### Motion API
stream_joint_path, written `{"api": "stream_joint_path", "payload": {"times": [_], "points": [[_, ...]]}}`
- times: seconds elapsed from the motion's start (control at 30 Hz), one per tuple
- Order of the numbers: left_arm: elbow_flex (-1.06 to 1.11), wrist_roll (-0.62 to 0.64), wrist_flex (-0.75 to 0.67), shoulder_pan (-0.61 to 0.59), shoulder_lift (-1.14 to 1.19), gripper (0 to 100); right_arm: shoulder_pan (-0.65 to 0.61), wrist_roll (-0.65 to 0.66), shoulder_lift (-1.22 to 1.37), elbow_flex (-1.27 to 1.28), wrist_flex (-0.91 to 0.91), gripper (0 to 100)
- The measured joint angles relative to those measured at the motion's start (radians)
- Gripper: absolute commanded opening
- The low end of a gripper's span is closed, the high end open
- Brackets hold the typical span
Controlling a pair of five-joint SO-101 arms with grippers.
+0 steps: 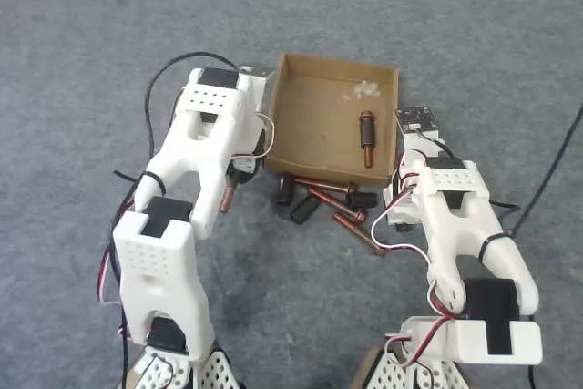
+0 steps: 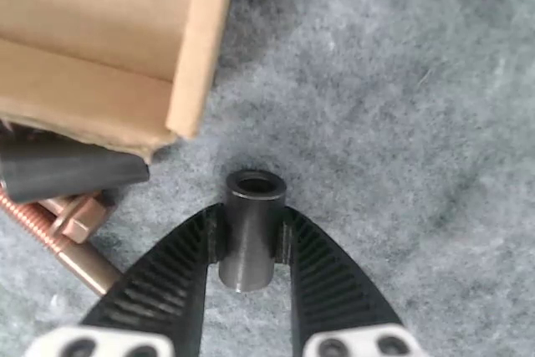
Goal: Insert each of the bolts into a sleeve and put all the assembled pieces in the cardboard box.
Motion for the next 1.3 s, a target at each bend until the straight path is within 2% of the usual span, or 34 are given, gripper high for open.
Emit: {"api": "stream_joint_path", "payload": {"times": [0.07, 0.2, 0.43, 0.7, 0.77, 1.0, 1.3], "points": [[0.005, 0.049, -0.017, -0.009, 0.0, 1, 0.0, 0.0, 0.0, 0.0, 0.0, 0.6], [0.109, 0.13, -0.16, -0.054, 0.0, 1, 0.0, 0.0, 0.0, 0.0, 0.0, 0.6], [0.216, 0.153, -0.27, -0.057, -0.026, 1, 0.0, 0.0, 0.0, 0.0, 0.0, 0.6], [0.499, 0.187, -0.474, -0.057, -0.244, 2, 0.0, 0.0, 0.0, 0.0, 0.0, 0.6], [0.531, 0.192, -0.519, -0.057, -0.265, 4, 0.0, 0.0, 0.0, 0.0, 0.0, 0.6], [0.54, 0.192, -0.537, -0.058, -0.275, 19, 0.0, 0.0, 0.0, 0.0, 0.0, 0.6], [0.54, 0.192, -0.551, -0.06, -0.279, 14, 0.0, 0.0, 0.0, 0.0, 0.0, 0.6]]}}
